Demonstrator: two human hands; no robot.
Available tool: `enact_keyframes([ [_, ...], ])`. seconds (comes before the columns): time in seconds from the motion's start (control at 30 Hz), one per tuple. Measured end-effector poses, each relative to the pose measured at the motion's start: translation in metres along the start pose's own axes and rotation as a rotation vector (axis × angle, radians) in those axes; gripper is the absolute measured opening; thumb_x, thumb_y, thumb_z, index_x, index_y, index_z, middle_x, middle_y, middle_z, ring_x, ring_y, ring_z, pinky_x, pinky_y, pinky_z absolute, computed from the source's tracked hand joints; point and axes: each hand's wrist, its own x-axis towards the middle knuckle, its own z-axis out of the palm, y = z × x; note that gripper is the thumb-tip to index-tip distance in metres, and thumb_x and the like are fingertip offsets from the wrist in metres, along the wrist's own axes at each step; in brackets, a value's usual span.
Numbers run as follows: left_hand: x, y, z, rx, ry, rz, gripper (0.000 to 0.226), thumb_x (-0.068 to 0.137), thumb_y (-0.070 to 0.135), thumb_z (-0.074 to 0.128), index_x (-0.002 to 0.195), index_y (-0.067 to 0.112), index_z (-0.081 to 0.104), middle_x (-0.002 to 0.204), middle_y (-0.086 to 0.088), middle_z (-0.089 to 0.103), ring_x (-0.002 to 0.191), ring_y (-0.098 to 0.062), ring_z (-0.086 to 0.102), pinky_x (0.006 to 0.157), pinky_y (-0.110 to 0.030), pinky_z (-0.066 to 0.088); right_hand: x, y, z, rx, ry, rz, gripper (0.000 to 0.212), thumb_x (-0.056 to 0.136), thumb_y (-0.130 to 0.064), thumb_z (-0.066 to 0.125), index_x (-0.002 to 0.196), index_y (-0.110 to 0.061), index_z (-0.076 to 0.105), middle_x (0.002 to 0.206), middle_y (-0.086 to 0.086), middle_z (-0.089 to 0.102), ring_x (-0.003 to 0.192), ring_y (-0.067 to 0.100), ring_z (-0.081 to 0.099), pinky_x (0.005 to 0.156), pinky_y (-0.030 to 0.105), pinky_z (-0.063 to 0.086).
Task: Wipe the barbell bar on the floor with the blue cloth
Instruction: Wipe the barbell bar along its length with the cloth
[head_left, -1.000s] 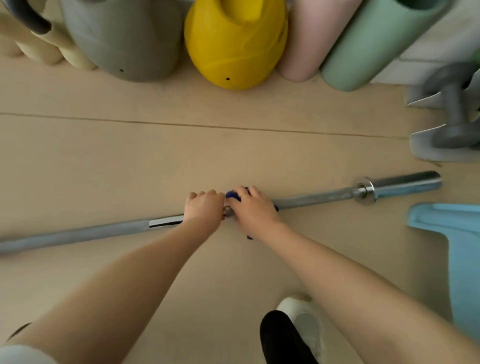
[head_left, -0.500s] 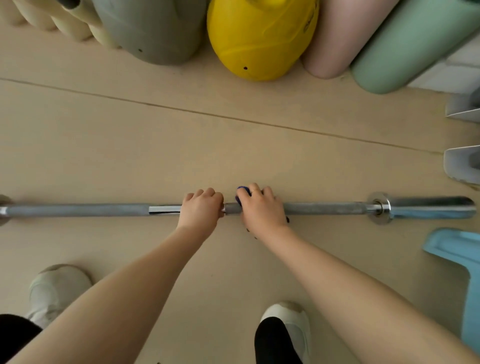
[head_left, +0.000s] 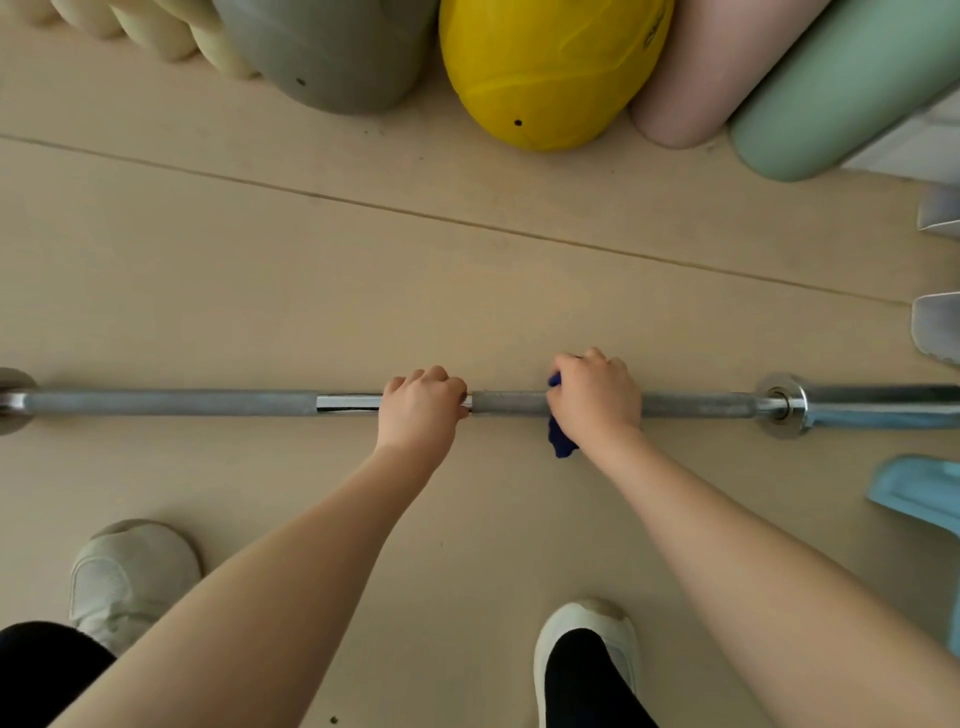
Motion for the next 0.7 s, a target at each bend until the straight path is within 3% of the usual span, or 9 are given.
enact_keyframes([
  [0.2, -0.002, 0.002, -0.001, -0.021, 0.0, -0.056, 0.02, 0.091, 0.021, 0.051, 0.109, 0.015, 0.058, 0.108, -0.004, 0.06, 0.105, -0.025, 0.054, 0.082, -0.031, 0.035, -0.016, -0.066, 0.009, 0.016, -0.092, -0.315, 0.023, 0.088, -0.021, 0.053, 0.11, -0.014, 0.057, 0.116, 0.011, 0.053, 0.108, 0.033, 0.047, 0.081, 0.036, 0.043],
  [0.27, -0.002, 0.003, -0.002, -0.107, 0.006, -0.119, 0.024, 0.09, 0.024, 0.056, 0.112, 0.014, 0.053, 0.108, -0.004, 0.062, 0.104, -0.025, 0.054, 0.083, -0.031, 0.035, -0.004, -0.044, 0.002, -0.027, -0.09, -0.242, 0.023, 0.087, -0.019, 0.053, 0.109, -0.015, 0.059, 0.114, 0.012, 0.054, 0.107, 0.034, 0.049, 0.081, 0.036, 0.044],
  [0.37, -0.001, 0.004, -0.003, -0.179, 0.003, -0.163, 0.026, 0.088, 0.024, 0.059, 0.111, 0.014, 0.049, 0.104, -0.003, 0.063, 0.101, -0.025, 0.054, 0.083, -0.03, 0.034, 0.007, -0.002, -0.004, -0.04, -0.012, 0.048, 0.025, 0.09, -0.015, 0.045, 0.109, -0.014, 0.062, 0.109, 0.014, 0.057, 0.102, 0.035, 0.054, 0.076, 0.036, 0.047],
  [0.4, -0.002, 0.004, -0.003, -0.174, 0.004, -0.163, 0.026, 0.088, 0.024, 0.058, 0.11, 0.014, 0.049, 0.104, -0.002, 0.064, 0.1, -0.024, 0.054, 0.083, -0.03, 0.033, 0.003, -0.004, -0.003, -0.046, 0.006, 0.052, 0.024, 0.09, -0.015, 0.046, 0.108, -0.014, 0.062, 0.109, 0.014, 0.058, 0.101, 0.035, 0.054, 0.075, 0.035, 0.047],
  [0.57, -0.005, 0.007, -0.003, -0.161, 0.014, -0.18, 0.026, 0.089, 0.022, 0.056, 0.112, 0.012, 0.048, 0.104, -0.004, 0.063, 0.101, -0.024, 0.055, 0.085, -0.03, 0.034, -0.011, -0.06, 0.008, -0.027, -0.096, -0.361, 0.022, 0.084, -0.023, 0.06, 0.104, -0.014, 0.06, 0.106, 0.009, 0.057, 0.099, 0.031, 0.055, 0.071, 0.033, 0.041],
  [0.63, -0.005, 0.009, -0.003, -0.188, 0.008, -0.205, 0.026, 0.089, 0.021, 0.057, 0.111, 0.012, 0.048, 0.104, -0.004, 0.064, 0.102, -0.025, 0.054, 0.085, -0.031, 0.034, 0.0, -0.044, 0.001, -0.082, -0.103, -0.36, 0.022, 0.082, -0.022, 0.062, 0.103, -0.018, 0.063, 0.105, 0.007, 0.057, 0.099, 0.03, 0.055, 0.072, 0.033, 0.043],
  [0.7, -0.004, 0.008, -0.003, -0.198, 0.009, -0.202, 0.025, 0.089, 0.021, 0.057, 0.111, 0.014, 0.049, 0.106, -0.002, 0.063, 0.102, -0.025, 0.053, 0.085, -0.031, 0.034, 0.004, -0.009, -0.006, -0.127, -0.067, -0.26, 0.022, 0.087, -0.018, 0.05, 0.104, -0.017, 0.064, 0.108, 0.008, 0.057, 0.1, 0.031, 0.053, 0.074, 0.034, 0.045],
])
